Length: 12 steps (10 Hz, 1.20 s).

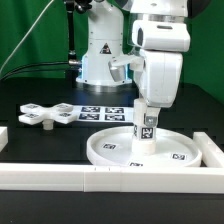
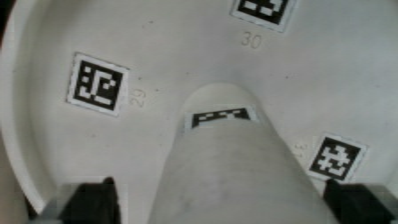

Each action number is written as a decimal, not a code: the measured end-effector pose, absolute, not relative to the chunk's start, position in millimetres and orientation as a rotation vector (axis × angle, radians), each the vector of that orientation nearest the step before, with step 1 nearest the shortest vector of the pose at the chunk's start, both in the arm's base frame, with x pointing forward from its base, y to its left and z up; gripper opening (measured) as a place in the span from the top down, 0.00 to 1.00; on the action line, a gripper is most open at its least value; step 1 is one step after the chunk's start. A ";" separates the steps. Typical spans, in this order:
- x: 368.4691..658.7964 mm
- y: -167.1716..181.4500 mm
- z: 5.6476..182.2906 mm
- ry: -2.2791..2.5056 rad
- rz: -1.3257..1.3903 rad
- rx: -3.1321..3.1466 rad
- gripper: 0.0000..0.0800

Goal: Assemble round table

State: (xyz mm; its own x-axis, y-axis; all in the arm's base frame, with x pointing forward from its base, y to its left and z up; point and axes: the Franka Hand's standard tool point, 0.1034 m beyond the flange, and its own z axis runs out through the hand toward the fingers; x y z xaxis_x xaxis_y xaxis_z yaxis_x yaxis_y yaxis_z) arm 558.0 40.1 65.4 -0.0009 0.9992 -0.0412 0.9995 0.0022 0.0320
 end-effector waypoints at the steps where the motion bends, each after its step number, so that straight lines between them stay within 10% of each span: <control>1: 557.8 39.5 65.2 2.182 -0.012 2.188 0.50; 12: 555.7 40.2 64.6 1.320 -0.005 2.819 0.49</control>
Offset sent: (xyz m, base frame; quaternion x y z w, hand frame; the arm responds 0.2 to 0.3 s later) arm 0.0000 0.0000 0.0000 0.0000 0.0000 0.0650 0.9979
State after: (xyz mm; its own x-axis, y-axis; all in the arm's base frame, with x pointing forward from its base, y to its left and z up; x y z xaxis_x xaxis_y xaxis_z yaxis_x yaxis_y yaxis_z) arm 555.7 40.2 64.6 0.6402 0.7680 -0.0150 0.7681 -0.6398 0.0251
